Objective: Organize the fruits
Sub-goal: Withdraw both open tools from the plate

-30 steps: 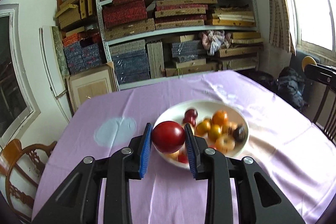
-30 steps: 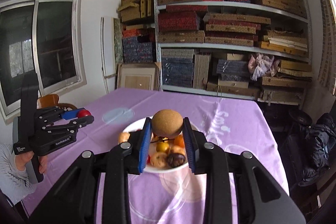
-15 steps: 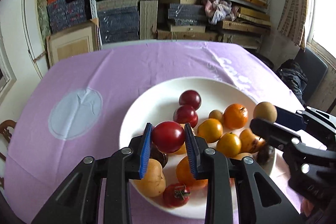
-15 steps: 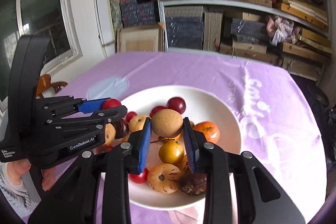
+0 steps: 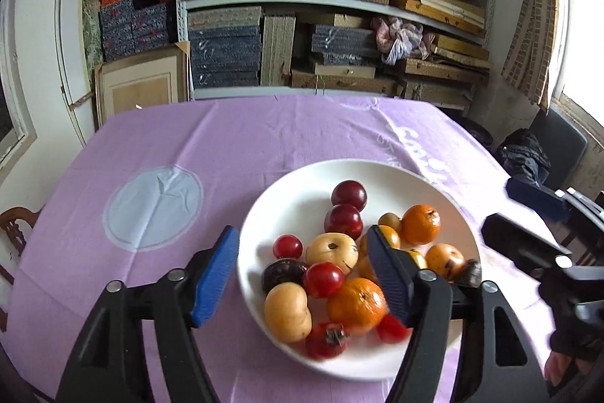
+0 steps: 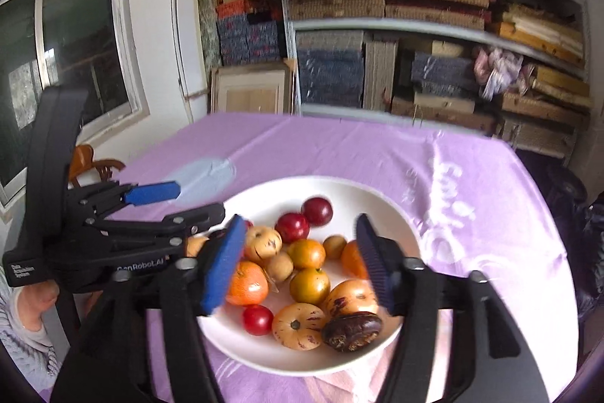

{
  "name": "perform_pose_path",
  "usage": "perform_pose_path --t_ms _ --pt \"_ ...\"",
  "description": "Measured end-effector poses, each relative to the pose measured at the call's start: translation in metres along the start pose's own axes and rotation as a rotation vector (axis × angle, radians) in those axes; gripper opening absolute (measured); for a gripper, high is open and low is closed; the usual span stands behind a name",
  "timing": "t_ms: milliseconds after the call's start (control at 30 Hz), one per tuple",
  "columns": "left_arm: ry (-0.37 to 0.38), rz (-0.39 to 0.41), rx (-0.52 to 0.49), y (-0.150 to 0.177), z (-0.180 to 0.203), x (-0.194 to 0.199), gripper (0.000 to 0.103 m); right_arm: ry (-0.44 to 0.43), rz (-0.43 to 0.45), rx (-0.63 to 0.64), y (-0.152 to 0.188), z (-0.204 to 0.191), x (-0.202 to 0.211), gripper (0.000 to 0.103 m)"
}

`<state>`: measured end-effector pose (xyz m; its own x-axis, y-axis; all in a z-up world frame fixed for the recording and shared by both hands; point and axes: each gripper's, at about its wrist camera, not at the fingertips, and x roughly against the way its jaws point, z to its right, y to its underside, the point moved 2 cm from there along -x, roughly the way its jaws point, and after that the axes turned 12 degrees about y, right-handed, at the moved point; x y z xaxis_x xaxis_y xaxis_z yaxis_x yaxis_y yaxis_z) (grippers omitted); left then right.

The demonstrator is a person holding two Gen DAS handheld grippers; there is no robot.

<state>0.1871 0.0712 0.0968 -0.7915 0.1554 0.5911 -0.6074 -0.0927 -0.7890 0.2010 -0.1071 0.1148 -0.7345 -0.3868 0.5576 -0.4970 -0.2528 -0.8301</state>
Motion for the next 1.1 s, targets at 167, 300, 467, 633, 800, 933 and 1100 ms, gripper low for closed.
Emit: perform_pose_path --t_ms 167,300,467,633,800,933,1100 --pt "-0.032 0.056 -0.004 0.023 0.017 0.059 0.096 0.046 0.110 -0.023 0.007 0.000 0.073 0.099" --pt "-0.047 0.017 0.003 0.076 0.027 0.077 0.100 0.057 0.059 -0.084 0.045 0.001 0.097 0.099" --pt "-0.054 -0.055 0.013 0.136 0.035 0.069 0.100 0.125 -0.084 -0.120 0.107 -0.004 0.093 0.099" --pt "-0.075 -0.119 0.012 0.159 0.035 0.057 0.100 0.153 -0.192 -0.098 0.141 -0.006 0.075 0.099" --pt "-0.066 -0.150 0.044 0.165 0.027 0.050 0.100 0.159 -0.263 -0.126 0.161 0.001 0.062 0.099" --pt "-0.056 -0.193 0.073 0.170 0.021 0.040 0.100 0.139 -0.327 -0.135 0.169 0.003 0.051 0.099" --pt "-0.053 -0.233 0.087 0.173 0.018 0.035 0.100 0.140 -0.379 -0.135 0.174 0.002 0.042 0.099"
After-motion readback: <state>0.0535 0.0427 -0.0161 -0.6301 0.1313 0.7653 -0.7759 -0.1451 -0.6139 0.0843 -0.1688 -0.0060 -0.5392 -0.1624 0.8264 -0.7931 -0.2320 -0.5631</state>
